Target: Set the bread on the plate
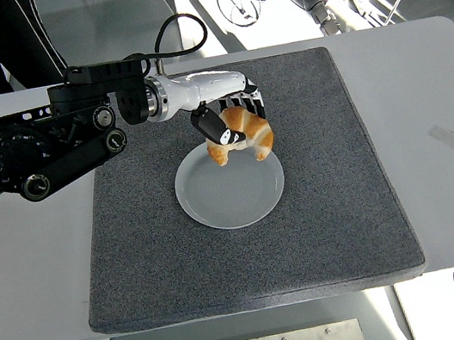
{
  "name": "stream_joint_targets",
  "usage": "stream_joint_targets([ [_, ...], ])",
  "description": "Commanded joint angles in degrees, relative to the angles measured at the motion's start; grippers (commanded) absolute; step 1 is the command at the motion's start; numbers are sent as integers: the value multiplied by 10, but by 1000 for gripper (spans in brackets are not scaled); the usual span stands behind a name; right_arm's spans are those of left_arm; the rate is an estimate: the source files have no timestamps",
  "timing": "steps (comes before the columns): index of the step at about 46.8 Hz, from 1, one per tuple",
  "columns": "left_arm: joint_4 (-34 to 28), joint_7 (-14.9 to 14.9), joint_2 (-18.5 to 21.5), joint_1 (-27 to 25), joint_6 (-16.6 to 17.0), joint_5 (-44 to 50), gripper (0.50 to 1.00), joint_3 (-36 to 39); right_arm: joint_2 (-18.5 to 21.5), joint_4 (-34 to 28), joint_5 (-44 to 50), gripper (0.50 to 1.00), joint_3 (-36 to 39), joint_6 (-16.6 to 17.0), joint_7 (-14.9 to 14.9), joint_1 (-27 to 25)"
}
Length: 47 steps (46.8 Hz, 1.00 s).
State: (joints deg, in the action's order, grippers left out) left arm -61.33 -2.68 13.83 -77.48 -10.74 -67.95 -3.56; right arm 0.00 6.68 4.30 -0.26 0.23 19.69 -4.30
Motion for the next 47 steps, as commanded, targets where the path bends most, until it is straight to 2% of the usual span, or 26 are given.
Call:
stream_joint_targets([
  [1,1,-2,-5,10,-1,-2,500,0,0,0,0,1000,0,0,0,-1],
  [13,18,-2,-13,30,4,-4,500,45,0,0,0,1000,0,0,0,0],
  [22,45,-14,-20,31,5,-3,500,46,0,0,0,1000,0,-1,0,0],
  [38,63,-15,-49,45,5,-4,500,47,0,0,0,1000,0,-1,0,0],
  [47,74,-15,-50,47,5,-4,500,55,0,0,0,1000,0,-1,0,0],
])
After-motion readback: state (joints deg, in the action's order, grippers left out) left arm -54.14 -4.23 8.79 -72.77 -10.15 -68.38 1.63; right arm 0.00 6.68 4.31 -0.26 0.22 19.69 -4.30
